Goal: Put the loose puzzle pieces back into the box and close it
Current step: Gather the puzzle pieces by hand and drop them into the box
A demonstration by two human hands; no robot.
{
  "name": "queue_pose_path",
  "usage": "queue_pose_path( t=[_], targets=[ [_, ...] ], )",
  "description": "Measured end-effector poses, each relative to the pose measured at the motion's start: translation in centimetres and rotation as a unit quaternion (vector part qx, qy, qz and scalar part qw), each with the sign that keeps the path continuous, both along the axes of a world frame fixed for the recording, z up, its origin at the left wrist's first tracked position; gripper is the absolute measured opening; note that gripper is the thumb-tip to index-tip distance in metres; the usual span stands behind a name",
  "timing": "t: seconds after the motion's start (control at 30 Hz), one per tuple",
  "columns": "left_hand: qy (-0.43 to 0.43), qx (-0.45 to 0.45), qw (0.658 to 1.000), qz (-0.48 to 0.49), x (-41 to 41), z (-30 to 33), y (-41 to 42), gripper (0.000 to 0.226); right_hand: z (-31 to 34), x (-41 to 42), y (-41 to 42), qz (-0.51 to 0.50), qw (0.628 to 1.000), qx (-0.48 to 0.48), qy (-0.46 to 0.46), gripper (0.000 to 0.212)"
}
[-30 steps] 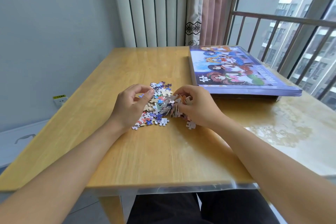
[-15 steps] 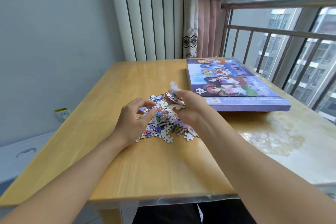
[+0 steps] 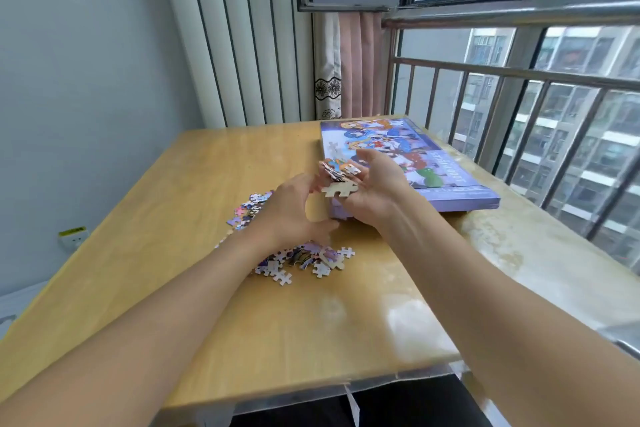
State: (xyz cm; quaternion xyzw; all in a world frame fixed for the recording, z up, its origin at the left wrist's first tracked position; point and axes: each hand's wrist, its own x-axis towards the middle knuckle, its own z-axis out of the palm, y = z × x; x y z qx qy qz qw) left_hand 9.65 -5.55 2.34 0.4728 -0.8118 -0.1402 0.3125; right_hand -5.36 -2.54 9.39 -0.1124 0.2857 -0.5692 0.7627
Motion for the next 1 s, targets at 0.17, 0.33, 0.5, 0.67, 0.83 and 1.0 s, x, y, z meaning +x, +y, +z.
queue_pose_path(
  t=[0.17,0.33,0.5,0.67,0.83,1.0],
  targets=[
    [-0.035,-0.069,0.997,0.001,-2.8,0.7,-1.5,0.021,-0.3,-3.2,-0.2,-0.045,0.999,0.005,0.014,0.034],
    [-0.013,-0.066,0.997,0.042,-3.4,1.5,-4.1,0.025,0.4,-5.7,1.4,-0.061,0.997,-0.011,-0.047,0.033],
    [0.033,-0.048,0.997,0.045,-4.6,3.1,-5.0,0.026,0.2,-6.4,2.5,-0.116,0.987,0.022,-0.107,0.037],
    [0.038,-0.064,0.996,0.054,-4.6,4.6,-5.5,0.026,-2.8,-6.0,1.9,-0.154,0.976,0.101,-0.116,0.04],
    [0.046,-0.061,0.996,0.039,-4.6,5.9,-5.6,0.03,-2.5,-6.4,0.5,-0.199,0.963,0.13,-0.124,0.037],
    [0.08,-0.049,0.995,0.033,-5.0,6.8,-5.4,0.023,0.1,-6.6,-1.0,-0.244,0.957,0.122,-0.1,0.031]
  ],
)
